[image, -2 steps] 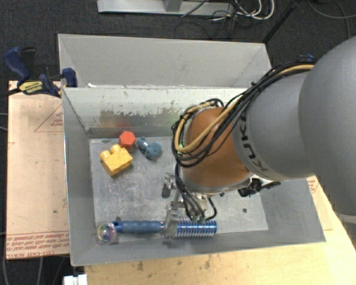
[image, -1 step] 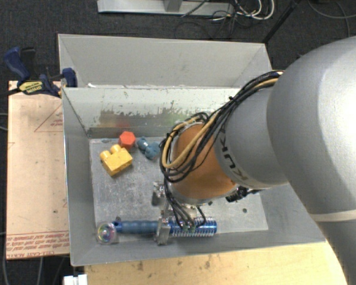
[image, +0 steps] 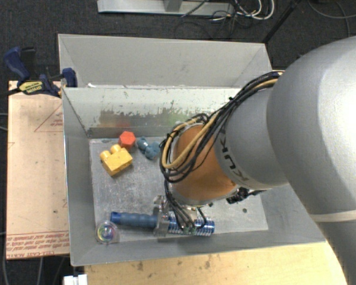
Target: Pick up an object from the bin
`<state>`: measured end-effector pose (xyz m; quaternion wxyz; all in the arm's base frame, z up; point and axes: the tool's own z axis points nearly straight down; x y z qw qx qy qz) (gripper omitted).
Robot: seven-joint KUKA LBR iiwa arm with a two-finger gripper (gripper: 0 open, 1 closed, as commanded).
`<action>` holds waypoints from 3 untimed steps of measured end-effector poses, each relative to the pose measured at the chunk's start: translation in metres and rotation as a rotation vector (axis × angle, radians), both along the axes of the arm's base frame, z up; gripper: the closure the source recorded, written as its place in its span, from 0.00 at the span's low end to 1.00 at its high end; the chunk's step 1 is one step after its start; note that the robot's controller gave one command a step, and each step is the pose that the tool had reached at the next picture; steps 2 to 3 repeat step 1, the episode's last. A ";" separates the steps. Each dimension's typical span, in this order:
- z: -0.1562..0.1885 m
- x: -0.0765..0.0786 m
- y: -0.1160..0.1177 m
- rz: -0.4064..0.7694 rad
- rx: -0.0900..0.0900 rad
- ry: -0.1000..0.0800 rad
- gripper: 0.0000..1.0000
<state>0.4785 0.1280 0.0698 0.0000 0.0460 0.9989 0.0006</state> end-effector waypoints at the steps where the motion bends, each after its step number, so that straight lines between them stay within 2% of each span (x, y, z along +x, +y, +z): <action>1: 0.132 0.010 0.006 -0.025 0.002 -0.007 1.00; 3: 0.132 0.010 0.006 -0.025 0.002 -0.007 1.00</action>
Offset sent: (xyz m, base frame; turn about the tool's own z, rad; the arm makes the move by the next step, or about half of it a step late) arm 0.0085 0.0049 0.1287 0.0274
